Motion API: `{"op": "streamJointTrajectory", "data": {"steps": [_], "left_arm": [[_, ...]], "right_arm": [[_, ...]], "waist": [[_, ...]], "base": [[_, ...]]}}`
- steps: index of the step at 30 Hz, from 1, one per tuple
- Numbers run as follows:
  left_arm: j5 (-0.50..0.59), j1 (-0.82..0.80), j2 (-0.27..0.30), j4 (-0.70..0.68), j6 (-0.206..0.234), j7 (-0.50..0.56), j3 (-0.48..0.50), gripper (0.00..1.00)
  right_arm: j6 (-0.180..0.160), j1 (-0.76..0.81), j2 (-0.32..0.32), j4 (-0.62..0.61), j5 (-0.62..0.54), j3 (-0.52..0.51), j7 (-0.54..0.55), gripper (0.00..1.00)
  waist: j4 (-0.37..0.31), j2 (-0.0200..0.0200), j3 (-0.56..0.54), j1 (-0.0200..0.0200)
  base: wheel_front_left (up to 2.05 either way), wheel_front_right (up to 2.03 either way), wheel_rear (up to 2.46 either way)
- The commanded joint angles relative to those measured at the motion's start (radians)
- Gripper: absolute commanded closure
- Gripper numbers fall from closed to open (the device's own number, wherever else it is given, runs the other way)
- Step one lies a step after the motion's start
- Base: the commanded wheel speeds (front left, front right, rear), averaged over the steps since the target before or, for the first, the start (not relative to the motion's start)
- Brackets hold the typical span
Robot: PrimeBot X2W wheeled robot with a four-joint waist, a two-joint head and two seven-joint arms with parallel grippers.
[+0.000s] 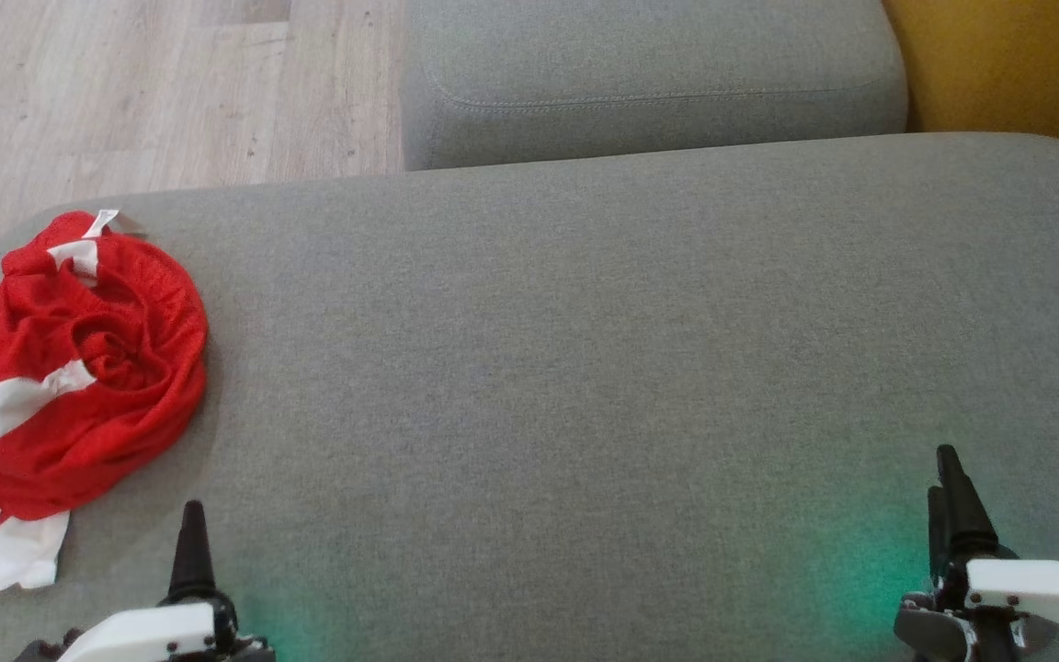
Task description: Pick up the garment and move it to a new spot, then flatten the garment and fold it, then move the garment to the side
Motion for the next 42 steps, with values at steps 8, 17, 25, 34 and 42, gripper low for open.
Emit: {"op": "streamJointTrajectory", "data": {"steps": [8,17,25,34,42], "left_arm": [[0.136,-0.05,0.008,-0.071,0.026,-0.031,-0.032,0.0],[0.242,-0.054,0.008,-0.09,0.051,-0.057,-0.064,0.0],[0.343,-0.061,0.009,-0.117,0.063,-0.08,-0.092,0.0],[0.473,-0.069,0.01,-0.133,0.094,-0.107,-0.12,0.0],[0.572,-0.076,0.011,-0.147,0.115,-0.127,-0.146,0.0]], "right_arm": [[0.0,-0.051,-0.006,-0.06,-0.164,0.032,-0.031,0.0],[0.0,-0.054,-0.007,-0.076,-0.295,0.057,-0.058,0.0],[0.0,-0.061,-0.008,-0.1,-0.411,0.089,-0.081,0.0],[0.0,-0.069,-0.009,-0.108,-0.521,0.131,-0.108,0.0],[0.0,-0.075,-0.009,-0.114,-0.621,0.153,-0.128,0.0]], "waist": [[0.002,0.0,0.002,0.0],[0.003,0.0,0.002,0.0],[0.005,0.0,0.003,0.0],[0.004,0.0,0.003,0.0],[0.004,0.0,0.003,-0.0001]], "base": [[0.0,0.0,0.0],[0.0,0.0,0.0],[0.0,0.0,0.0],[0.0,0.0,0.0],[0.0,0.0,0.0]]}}
